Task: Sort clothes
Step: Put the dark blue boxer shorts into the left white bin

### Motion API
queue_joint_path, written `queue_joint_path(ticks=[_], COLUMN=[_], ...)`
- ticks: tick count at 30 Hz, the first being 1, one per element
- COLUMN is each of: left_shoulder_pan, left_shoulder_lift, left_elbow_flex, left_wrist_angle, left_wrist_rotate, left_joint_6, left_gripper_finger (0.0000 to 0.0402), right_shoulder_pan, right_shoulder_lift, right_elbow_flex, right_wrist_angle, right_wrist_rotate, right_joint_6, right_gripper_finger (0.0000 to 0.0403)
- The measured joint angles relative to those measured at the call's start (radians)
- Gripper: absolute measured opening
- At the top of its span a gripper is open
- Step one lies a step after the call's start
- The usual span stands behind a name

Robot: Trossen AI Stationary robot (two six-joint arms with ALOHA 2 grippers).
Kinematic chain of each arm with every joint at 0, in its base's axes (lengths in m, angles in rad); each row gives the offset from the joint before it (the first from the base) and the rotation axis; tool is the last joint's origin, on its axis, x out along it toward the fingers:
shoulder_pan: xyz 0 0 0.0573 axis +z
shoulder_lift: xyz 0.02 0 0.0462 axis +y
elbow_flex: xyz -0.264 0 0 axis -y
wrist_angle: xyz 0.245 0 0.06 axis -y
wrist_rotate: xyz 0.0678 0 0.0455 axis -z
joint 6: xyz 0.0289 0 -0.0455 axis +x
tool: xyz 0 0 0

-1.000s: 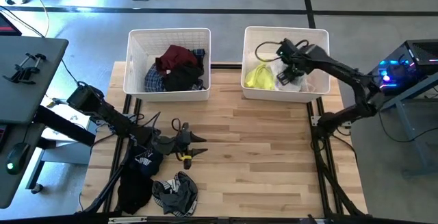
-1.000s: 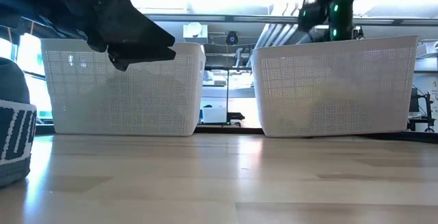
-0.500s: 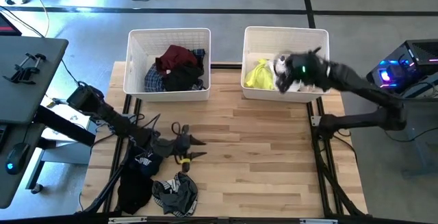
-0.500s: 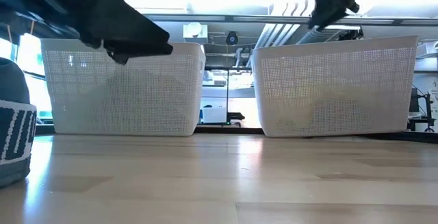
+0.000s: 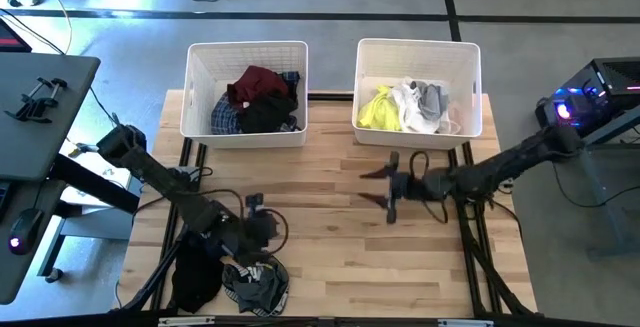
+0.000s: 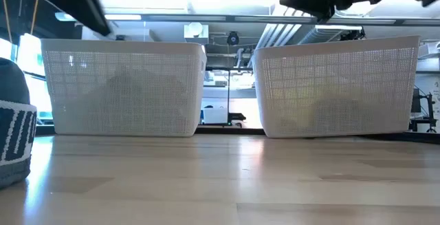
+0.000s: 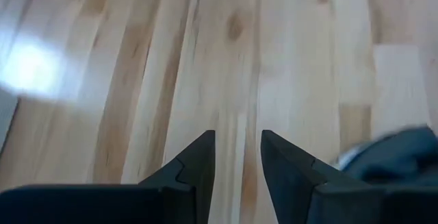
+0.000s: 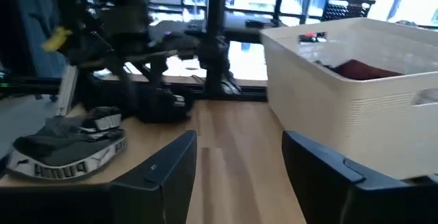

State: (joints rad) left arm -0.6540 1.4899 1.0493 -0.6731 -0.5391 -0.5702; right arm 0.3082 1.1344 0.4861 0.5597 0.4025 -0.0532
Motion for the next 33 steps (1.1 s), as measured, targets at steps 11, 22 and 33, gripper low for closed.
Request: queue_joint_path(ticks=[11, 22, 33], left_shoulder_pan=[-0.164, -0.399, -0.365], left_shoulder_lift=[0.000, 0.000, -0.005], left_elbow_flex=[0.055, -0.091, -0.363], left_wrist_angle=[-0.432, -0.475, -0.154], left_wrist_rotate=[0.329, 0.188, 0.154], left_joint_6=[-0.624, -1.261, -1.205], left_gripper_finger=[0.0099, 0.0140, 0.0143], right_shoulder_pan=[0.177, 0.177, 0.175], right_shoulder_lift=[0.398, 0.597, 0.600], right_elbow_flex=[0.070, 0.215, 0.248], right_wrist_angle=[0.193, 0.215, 0.185], right_wrist_rotate=[0.129, 0.165, 0.143], right_joint_6=[0.111, 0.100, 0.125], right_gripper_finger=[0.0204, 0.0204, 0.0204])
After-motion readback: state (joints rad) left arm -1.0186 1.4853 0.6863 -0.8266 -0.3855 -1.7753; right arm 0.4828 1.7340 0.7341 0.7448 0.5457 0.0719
